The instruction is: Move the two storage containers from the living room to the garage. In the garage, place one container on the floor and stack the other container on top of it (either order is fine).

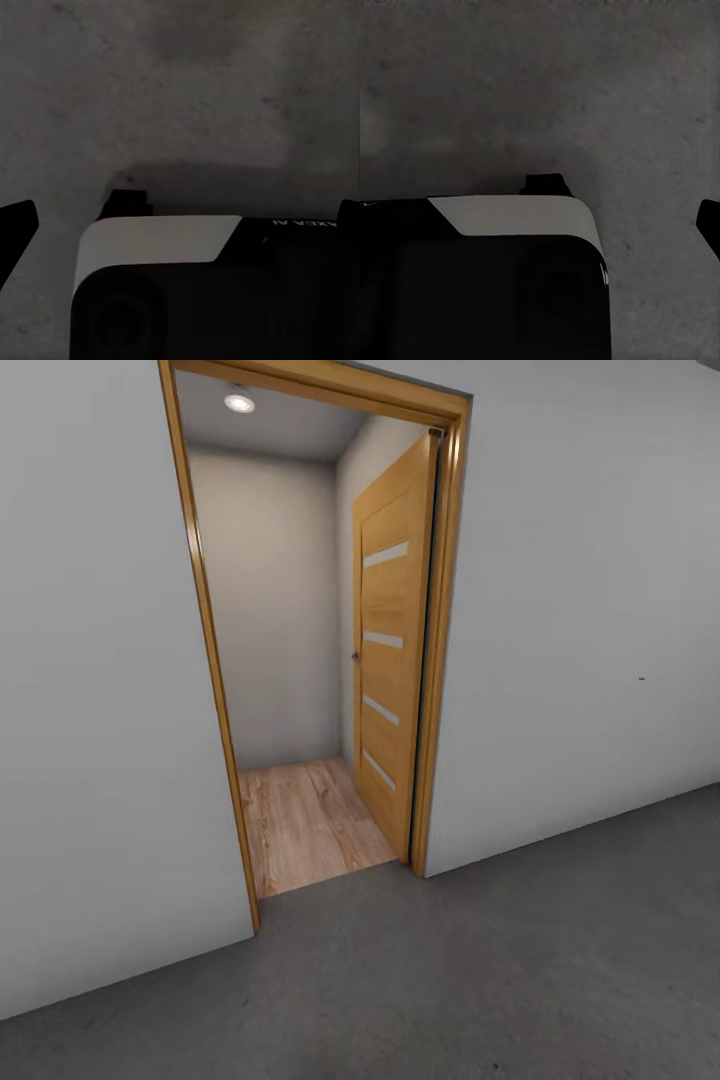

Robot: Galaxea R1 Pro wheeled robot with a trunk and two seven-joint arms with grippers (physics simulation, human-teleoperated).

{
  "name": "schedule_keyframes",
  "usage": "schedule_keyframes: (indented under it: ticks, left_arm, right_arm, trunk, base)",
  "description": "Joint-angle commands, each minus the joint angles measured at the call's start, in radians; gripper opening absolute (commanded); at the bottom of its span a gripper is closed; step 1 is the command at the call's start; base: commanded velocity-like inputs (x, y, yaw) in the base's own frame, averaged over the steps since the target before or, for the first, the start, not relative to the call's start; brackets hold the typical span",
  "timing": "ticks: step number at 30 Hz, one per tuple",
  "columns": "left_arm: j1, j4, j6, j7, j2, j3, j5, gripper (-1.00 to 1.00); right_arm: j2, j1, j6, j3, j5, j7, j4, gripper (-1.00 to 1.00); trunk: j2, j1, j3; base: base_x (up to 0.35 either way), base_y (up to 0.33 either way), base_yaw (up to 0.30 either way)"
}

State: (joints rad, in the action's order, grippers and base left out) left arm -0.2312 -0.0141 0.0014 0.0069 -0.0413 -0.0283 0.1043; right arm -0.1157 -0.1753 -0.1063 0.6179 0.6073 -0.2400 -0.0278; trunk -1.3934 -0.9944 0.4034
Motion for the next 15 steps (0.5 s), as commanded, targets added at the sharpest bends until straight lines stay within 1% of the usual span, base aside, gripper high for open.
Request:
schedule_keyframes:
  ticks: [1, 10, 12, 15]
  left_arm:
    - [0.0, 0.0, 0.0, 0.001, -0.001, -0.002, 0.013, 1.0]
    - [0.0, 0.0, 0.002, 0.002, -0.005, 0.001, 0.018, 1.0]
    - [0.0, 0.0, 0.003, 0.0, -0.005, 0.0, 0.015, 1.0]
    - [0.0, 0.001, 0.008, 0.0, -0.005, -0.001, 0.012, 1.0]
  right_arm:
    - [-0.001, -0.001, -0.005, 0.008, 0.009, 0.0, -0.003, 1.0]
    - [0.0, -0.001, -0.006, 0.008, 0.01, -0.001, -0.003, 1.0]
    - [0.0, -0.001, -0.006, 0.008, 0.011, -0.001, -0.003, 1.0]
    - [0.001, -0.001, -0.006, 0.008, 0.011, -0.001, -0.003, 1.0]
  trunk:
    - [-0.001, 0.0, 0.001]
    - [-0.001, 0.0, 0.001]
    - [-0.001, 0.0, 0.001]
    - [-0.001, 0.0, 0.001]
  base:
    - [0.0, 0.0, 0.0]
    - [0.002, 0.0, 0.0]
    - [0.15, 0.0, 0.0]
    - [0.272, 0.0, 0.0]
